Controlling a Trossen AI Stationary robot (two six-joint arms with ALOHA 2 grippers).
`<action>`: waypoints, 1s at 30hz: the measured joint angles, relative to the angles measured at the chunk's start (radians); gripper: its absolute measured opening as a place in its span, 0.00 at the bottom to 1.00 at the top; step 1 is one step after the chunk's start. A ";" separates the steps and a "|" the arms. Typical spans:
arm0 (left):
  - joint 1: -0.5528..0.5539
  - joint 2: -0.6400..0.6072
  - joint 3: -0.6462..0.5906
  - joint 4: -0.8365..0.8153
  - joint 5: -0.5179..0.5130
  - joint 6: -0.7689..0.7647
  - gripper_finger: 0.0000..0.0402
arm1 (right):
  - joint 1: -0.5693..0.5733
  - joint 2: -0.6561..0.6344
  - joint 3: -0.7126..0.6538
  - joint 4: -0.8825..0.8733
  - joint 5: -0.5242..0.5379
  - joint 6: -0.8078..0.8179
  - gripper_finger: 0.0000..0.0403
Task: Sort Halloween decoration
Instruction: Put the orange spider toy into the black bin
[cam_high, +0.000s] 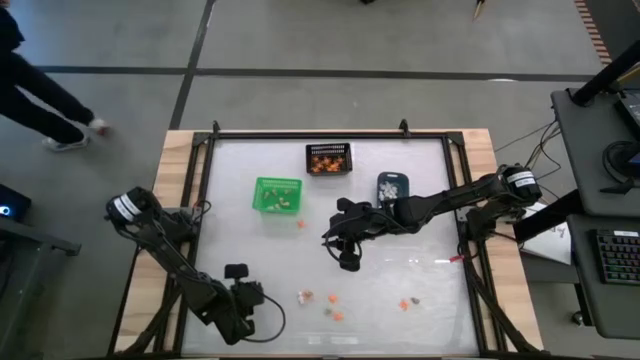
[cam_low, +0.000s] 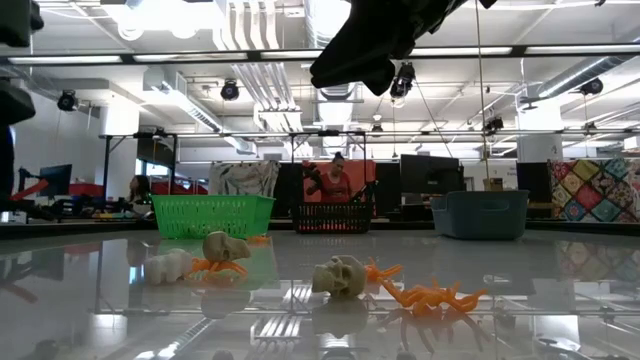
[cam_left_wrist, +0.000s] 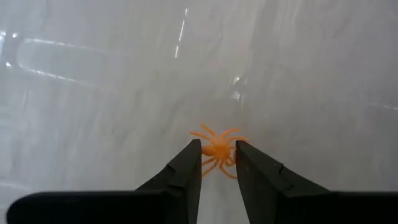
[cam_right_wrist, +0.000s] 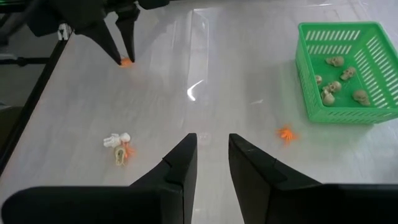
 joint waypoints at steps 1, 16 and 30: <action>0.000 -0.002 0.006 -0.005 -0.004 0.009 0.19 | 0.000 0.000 0.000 0.000 0.000 0.000 0.21; 0.027 -0.156 0.020 -0.034 -0.224 0.181 0.19 | 0.039 -0.063 -0.004 -0.071 -0.003 -0.048 0.20; 0.293 -0.362 0.020 0.162 -0.360 0.852 0.19 | 0.068 -0.261 -0.198 0.018 -0.002 -0.038 0.22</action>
